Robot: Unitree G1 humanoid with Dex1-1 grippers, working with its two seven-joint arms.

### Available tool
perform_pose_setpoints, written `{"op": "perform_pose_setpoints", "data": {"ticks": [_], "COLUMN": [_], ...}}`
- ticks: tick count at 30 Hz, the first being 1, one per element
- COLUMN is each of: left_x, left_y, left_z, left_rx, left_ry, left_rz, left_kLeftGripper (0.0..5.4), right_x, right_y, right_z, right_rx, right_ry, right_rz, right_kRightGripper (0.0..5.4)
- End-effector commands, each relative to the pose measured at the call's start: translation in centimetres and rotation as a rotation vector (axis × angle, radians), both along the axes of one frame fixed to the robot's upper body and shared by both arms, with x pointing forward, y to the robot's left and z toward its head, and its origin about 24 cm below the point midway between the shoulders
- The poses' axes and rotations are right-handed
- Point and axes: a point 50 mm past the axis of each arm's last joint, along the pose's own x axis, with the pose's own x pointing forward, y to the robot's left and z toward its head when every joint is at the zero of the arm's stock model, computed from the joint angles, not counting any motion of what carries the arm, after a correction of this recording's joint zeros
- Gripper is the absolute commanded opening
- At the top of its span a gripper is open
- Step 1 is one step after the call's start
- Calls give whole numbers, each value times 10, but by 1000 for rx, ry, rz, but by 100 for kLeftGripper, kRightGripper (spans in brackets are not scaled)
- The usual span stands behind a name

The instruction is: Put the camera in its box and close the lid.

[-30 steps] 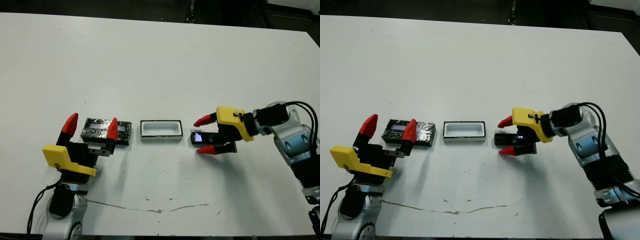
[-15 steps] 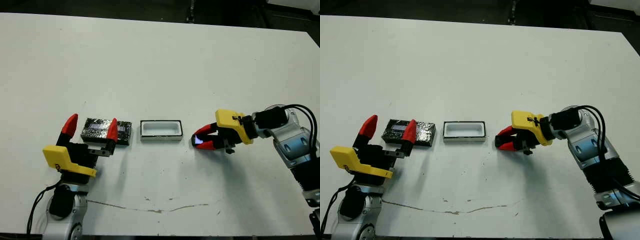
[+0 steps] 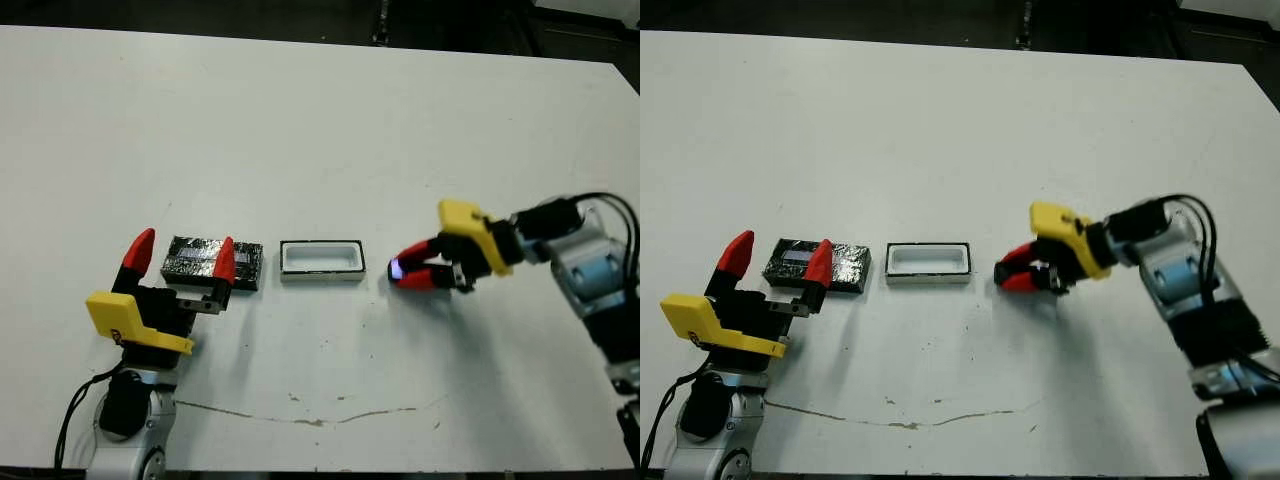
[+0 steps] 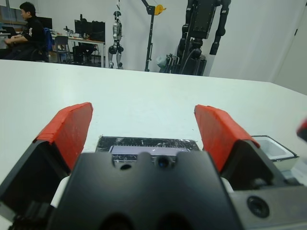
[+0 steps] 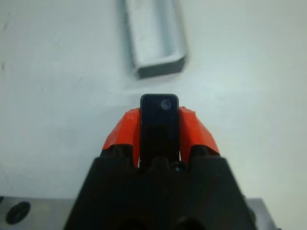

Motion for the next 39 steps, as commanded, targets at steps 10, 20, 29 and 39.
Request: {"op": "perform_pose_setpoints", "data": {"ticks": [10, 20, 29, 39], "left_x": [-5, -6, -7, -7], "left_y": [-2, -3, -3, -3], "left_z": [-5, -7, -7, -8], "left_rx": [-8, -12, -15, -20], "left_ry": [25, 25, 30, 28], "left_rz": [-5, -2, 1, -5], "left_kLeftGripper": [540, 540, 540, 540], "right_x": [17, 13, 12, 14], "right_y": [48, 96, 118, 118], "right_z": [41, 37, 30, 10], "right_rx": [200, 266, 320, 278], "right_ry": [-52, -16, 49, 68], "right_rz": [22, 115, 142, 146], "right_kRightGripper": [167, 167, 167, 167]}}
